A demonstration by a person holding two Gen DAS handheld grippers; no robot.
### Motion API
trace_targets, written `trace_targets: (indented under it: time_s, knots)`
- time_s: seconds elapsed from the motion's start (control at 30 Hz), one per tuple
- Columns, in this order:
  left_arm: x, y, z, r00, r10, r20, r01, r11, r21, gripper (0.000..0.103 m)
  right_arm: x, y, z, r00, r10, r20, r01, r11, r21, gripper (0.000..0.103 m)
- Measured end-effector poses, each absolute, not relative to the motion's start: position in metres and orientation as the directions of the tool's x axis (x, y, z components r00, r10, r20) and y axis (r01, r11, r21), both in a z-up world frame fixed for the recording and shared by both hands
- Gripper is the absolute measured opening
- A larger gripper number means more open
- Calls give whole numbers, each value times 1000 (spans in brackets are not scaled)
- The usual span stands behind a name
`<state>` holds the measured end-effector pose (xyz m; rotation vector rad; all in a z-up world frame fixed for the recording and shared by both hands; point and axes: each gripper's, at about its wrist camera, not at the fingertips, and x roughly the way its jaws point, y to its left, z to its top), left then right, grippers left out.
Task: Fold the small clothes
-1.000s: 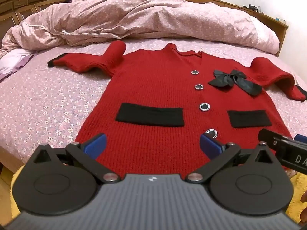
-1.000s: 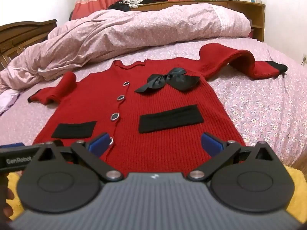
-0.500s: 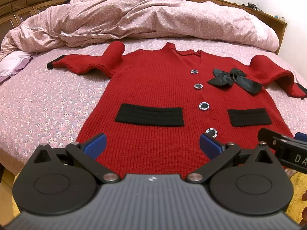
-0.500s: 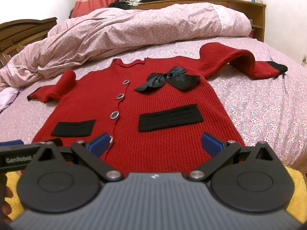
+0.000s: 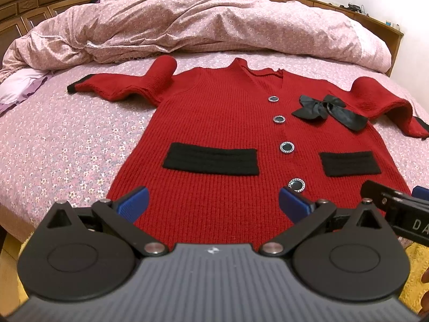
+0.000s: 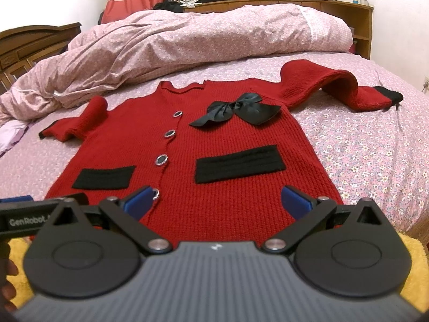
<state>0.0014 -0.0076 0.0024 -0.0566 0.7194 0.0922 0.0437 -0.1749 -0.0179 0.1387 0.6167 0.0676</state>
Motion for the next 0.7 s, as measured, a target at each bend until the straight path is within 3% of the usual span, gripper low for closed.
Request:
trace_targets:
  time_s: [0.7]
  knots:
    - [1, -7, 2, 747, 64, -661, -104, 994, -21, 103, 42, -173, -19, 810, 105, -576, -24, 989, 147, 103]
